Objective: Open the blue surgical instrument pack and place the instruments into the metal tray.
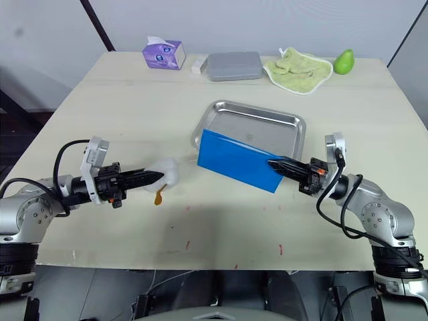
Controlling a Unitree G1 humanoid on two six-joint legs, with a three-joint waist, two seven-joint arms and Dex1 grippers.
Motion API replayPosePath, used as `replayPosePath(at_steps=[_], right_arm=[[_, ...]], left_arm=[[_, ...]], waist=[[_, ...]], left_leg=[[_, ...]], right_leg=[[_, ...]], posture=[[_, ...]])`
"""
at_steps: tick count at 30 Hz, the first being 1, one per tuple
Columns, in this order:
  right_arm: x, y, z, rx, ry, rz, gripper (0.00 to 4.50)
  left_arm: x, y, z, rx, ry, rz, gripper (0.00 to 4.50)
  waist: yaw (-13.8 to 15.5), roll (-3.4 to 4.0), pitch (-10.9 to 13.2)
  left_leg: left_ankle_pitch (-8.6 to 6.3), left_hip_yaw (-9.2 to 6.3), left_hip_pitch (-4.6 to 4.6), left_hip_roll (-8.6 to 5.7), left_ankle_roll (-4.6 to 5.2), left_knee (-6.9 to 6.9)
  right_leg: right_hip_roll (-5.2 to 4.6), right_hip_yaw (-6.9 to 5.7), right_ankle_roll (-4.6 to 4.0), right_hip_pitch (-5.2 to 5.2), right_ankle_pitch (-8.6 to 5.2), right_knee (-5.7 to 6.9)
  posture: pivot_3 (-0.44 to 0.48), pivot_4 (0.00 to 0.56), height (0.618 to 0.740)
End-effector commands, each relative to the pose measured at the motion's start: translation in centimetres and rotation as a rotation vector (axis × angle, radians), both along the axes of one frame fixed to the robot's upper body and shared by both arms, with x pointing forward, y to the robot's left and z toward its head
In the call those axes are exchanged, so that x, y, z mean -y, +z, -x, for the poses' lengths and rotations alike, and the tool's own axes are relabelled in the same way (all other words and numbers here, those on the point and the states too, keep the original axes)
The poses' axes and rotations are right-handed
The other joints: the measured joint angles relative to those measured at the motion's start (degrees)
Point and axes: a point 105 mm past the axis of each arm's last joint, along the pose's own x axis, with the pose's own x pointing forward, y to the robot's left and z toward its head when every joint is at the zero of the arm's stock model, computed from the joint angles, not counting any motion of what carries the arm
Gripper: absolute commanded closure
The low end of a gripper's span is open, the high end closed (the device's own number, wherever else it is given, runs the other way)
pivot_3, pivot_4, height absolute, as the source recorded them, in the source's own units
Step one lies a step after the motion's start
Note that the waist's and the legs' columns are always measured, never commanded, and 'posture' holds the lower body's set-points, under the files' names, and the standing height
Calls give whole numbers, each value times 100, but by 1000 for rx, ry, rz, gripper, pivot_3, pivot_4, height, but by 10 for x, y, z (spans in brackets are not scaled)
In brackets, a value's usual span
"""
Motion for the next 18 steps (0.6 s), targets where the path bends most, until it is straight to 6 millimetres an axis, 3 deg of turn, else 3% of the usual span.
replayPosePath(at_steps=[1, 13, 18], right_arm=[[-5, 8, 10, 141, 44, 84, 4500], [-4, -12, 5, 157, 29, 169, 4500], [-3, -19, 3, 163, 22, 197, 4500]], left_arm=[[-16, -10, -12, 4, 94, -127, 4393], [-10, -9, -33, 21, -19, -170, 4393], [-7, -22, -38, 48, -99, -246, 4393]], waist=[[2, 0, 0], [9, -1, 0], [-4, -1, 0]], left_leg=[[0, -1, 0, 0, 0, 0], [1, -2, -10, -1, -1, 3], [3, -1, -13, -2, -4, 3]], right_leg=[[0, -1, 0, 0, 0, 0], [2, -4, 0, -8, 0, 1], [2, -3, 0, -11, 0, -1]], posture=[[0, 150, 740], [0, 150, 740], [0, 150, 740]])
